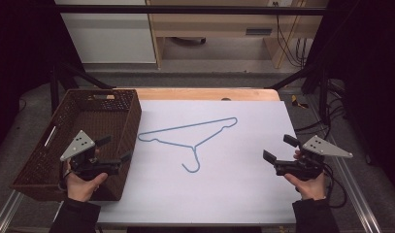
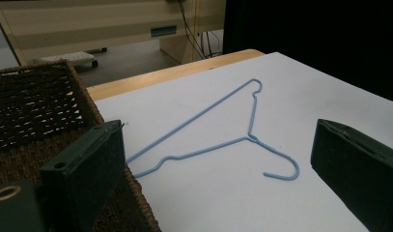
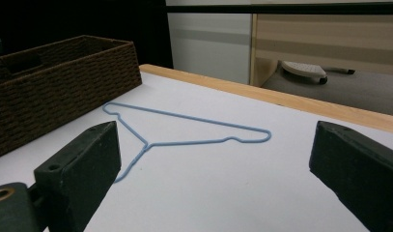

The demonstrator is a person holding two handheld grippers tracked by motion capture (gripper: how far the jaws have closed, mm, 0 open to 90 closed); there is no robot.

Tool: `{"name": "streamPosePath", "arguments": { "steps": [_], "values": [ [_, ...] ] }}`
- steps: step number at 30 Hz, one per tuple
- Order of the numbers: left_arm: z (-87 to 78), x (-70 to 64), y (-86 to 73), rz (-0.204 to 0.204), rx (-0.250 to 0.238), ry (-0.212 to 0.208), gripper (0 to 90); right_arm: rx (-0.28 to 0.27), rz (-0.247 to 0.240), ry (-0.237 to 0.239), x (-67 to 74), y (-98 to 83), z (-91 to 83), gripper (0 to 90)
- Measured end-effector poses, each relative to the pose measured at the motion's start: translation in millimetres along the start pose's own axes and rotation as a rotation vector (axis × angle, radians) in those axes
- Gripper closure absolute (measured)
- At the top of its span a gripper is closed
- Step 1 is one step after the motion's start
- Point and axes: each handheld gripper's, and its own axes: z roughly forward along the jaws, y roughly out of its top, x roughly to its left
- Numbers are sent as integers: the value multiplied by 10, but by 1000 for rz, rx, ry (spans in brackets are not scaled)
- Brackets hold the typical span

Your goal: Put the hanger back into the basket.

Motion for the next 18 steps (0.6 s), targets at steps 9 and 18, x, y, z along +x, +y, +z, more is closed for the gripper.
{"name": "streamPosePath", "arguments": {
  "steps": [9,18],
  "values": [
    [6,-71,43,22,7,-16,53,21,-11,-1,8,-4,9,44],
    [107,-221,114,67,29,-54,56,32,-17,5,41,-3,31,42]
  ]
}}
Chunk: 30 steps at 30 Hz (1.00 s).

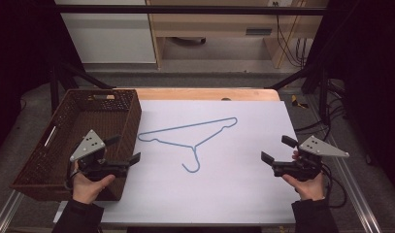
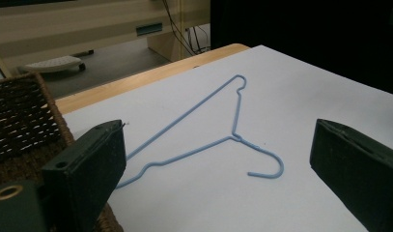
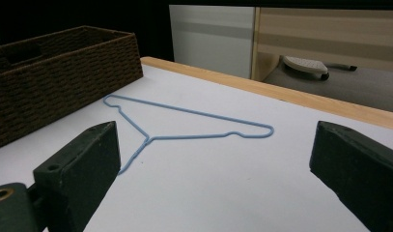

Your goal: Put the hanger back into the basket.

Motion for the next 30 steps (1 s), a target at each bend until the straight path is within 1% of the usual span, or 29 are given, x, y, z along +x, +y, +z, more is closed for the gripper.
{"name": "streamPosePath", "arguments": {
  "steps": [5,6,7,9,10,12,14,16,17,18,19,22,23,24,25,27,28,29,30],
  "values": [
    [63,-48,43,16,8,-18,63,6,-5,-1,16,-1,18,40],
    [94,-73,70,29,14,-24,63,8,-5,-1,19,-2,20,40],
    [94,-73,70,29,14,-24,64,8,-5,-1,19,-2,20,40],
    [125,-92,96,44,22,-34,64,10,-3,0,22,-2,25,40],
    [164,-110,123,59,38,-40,67,11,-7,2,22,-5,34,40],
    [206,-120,145,72,51,-53,68,15,-6,1,30,-9,44,40],
    [232,-123,154,77,60,-58,69,23,-9,5,39,-13,58,40],
    [321,-130,178,84,85,-69,69,28,-10,5,47,-17,70,40],
    [321,-130,178,84,85,-69,69,28,-10,5,47,-17,70,40],
    [390,-143,193,94,104,-76,70,32,-15,8,50,-20,78,39],
    [390,-143,193,94,104,-76,70,32,-15,8,50,-20,78,39],
    [546,-190,225,113,151,-99,71,35,-15,11,55,-24,87,39],
    [546,-190,225,113,151,-99,71,35,-15,11,55,-24,87,39],
    [628,-215,243,129,172,-106,72,35,-14,12,57,-25,88,39],
    [628,-215,243,129,172,-106,72,35,-14,12,57,-25,88,39],
    [702,-232,254,138,189,-111,75,37,-14,12,57,-25,90,39],
    [796,-242,264,145,215,-114,78,39,-13,13,57,-26,92,39],
    [796,-242,264,145,215,-114,79,38,-13,14,58,-27,95,39],
    [836,-249,266,149,224,-112,79,38,-13,14,58,-27,95,39]
  ]
}}
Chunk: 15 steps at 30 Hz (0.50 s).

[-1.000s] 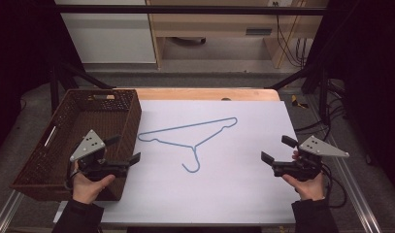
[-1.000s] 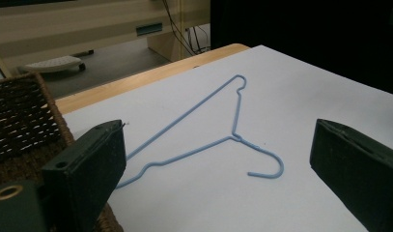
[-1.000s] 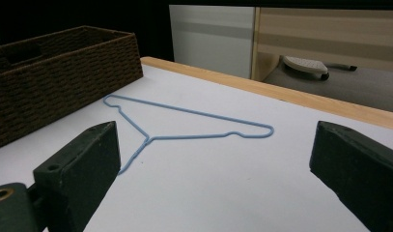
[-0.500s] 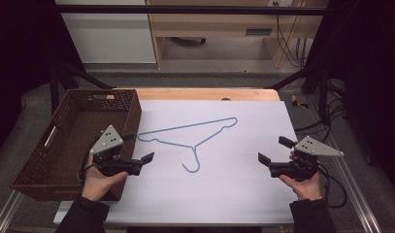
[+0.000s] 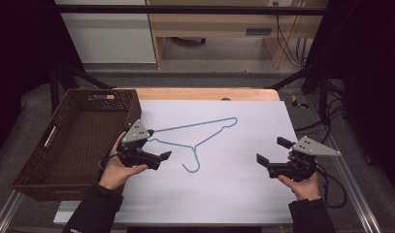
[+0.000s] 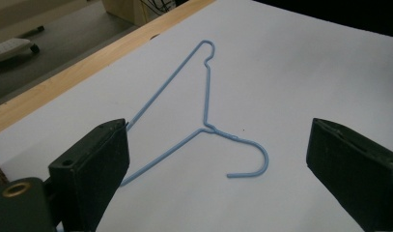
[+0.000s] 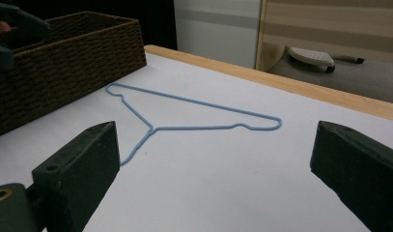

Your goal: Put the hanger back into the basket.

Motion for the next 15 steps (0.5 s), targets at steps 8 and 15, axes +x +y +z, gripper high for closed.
{"name": "streamPosePath", "arguments": {
  "steps": [8,15],
  "values": [
    [291,-1,83,14,65,-18,108,5,3,1,10,-3,14,38],
    [564,66,82,0,129,-19,117,9,-6,3,8,-8,20,38]
  ]
}}
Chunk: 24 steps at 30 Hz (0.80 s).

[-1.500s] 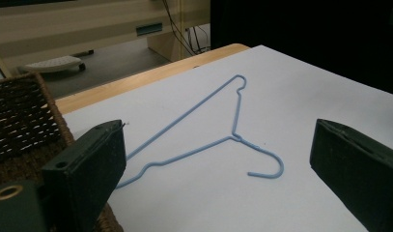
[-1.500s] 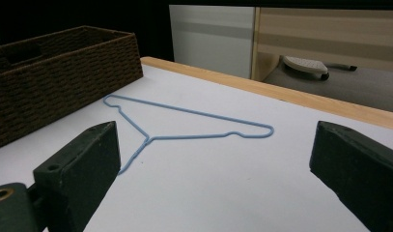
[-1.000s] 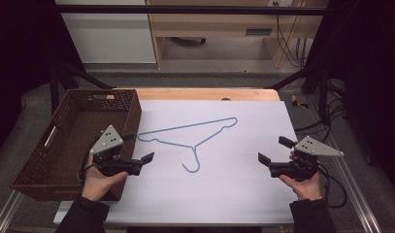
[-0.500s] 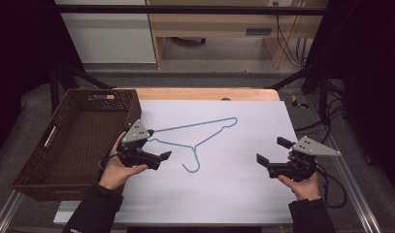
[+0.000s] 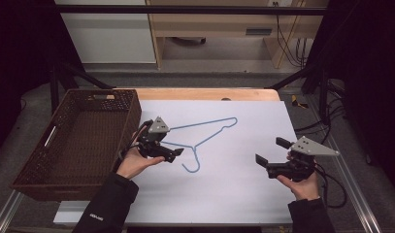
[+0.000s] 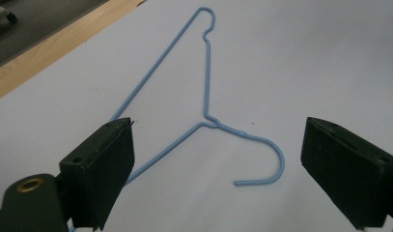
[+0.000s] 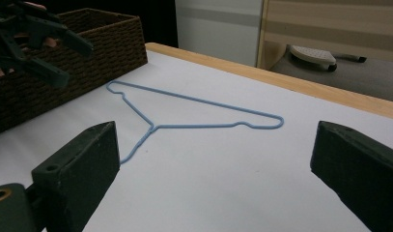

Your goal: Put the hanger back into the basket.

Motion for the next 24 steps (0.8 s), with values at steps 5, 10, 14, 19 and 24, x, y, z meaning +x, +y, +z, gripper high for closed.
{"name": "streamPosePath", "arguments": {
  "steps": [5,10,14,19,24],
  "values": [
    [139,8,9,7,26,1,123,0,0,1,-1,-1,4,38],
    [310,58,-4,-4,48,-9,137,4,0,2,0,-4,9,37],
    [490,119,-42,-10,82,-19,150,6,3,3,1,-9,19,37],
    [648,195,-91,-38,93,-9,198,8,2,5,5,-12,30,37],
    [772,253,-138,-45,120,-7,238,9,4,5,4,-13,31,37]
  ]
}}
